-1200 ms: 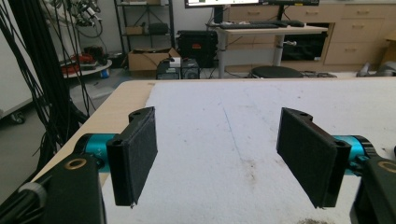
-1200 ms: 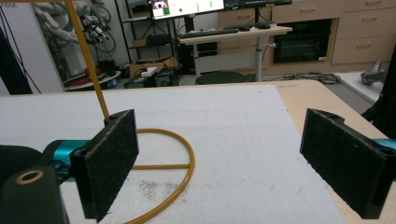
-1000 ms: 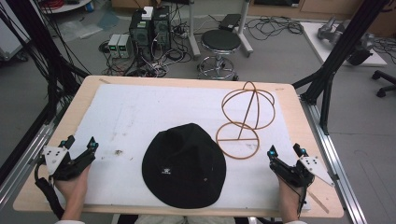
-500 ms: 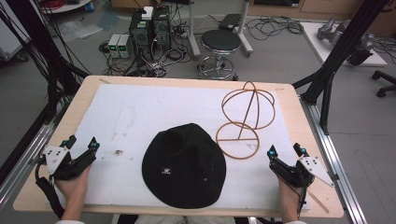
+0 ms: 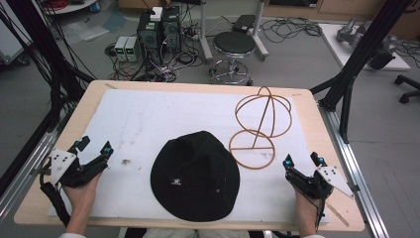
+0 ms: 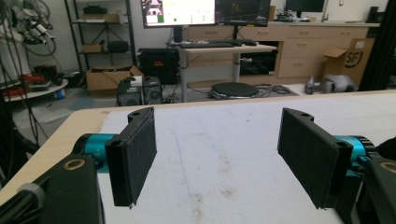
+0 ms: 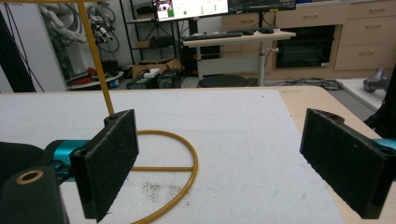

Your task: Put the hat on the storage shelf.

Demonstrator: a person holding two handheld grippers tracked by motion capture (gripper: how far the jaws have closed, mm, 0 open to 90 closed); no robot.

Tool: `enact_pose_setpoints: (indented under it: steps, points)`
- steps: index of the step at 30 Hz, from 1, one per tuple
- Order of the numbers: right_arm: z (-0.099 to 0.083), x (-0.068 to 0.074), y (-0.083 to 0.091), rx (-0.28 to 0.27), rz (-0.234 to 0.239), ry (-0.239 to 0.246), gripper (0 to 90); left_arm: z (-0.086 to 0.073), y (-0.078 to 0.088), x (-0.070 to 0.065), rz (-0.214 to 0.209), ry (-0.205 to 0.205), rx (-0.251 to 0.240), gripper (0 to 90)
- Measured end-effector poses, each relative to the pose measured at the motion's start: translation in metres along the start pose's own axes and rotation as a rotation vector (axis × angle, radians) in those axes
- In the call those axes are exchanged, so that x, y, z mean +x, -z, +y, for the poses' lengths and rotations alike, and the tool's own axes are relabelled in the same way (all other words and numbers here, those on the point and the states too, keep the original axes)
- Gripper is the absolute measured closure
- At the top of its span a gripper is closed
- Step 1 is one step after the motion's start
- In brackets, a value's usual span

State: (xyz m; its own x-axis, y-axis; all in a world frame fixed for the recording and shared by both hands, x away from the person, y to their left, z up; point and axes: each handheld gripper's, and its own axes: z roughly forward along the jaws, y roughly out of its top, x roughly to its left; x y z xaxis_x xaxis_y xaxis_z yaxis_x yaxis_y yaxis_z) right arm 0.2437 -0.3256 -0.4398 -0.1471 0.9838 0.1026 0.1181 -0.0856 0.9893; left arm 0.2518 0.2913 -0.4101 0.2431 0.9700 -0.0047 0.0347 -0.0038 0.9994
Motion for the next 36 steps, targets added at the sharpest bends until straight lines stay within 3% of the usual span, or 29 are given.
enact_pose_setpoints:
  steps: [12, 20, 32, 36]
  points:
    - [0.000, 0.000, 0.000, 0.003, 0.005, -0.001, 10.7, 0.010, -0.004, -0.015, -0.117, 0.031, -0.011, 28.2]
    - [0.000, 0.000, -0.001, 0.005, 0.010, 0.000, 10.7, 0.015, -0.008, -0.028, -0.191, 0.021, -0.011, 28.1]
    - [0.000, 0.000, -0.001, 0.006, 0.013, 0.002, 10.7, 0.022, -0.017, -0.048, -0.343, 0.008, 0.007, 28.1]
    - [0.000, 0.000, -0.001, 0.007, 0.014, 0.000, 10.7, 0.023, -0.018, -0.055, -0.407, 0.023, 0.008, 28.0]
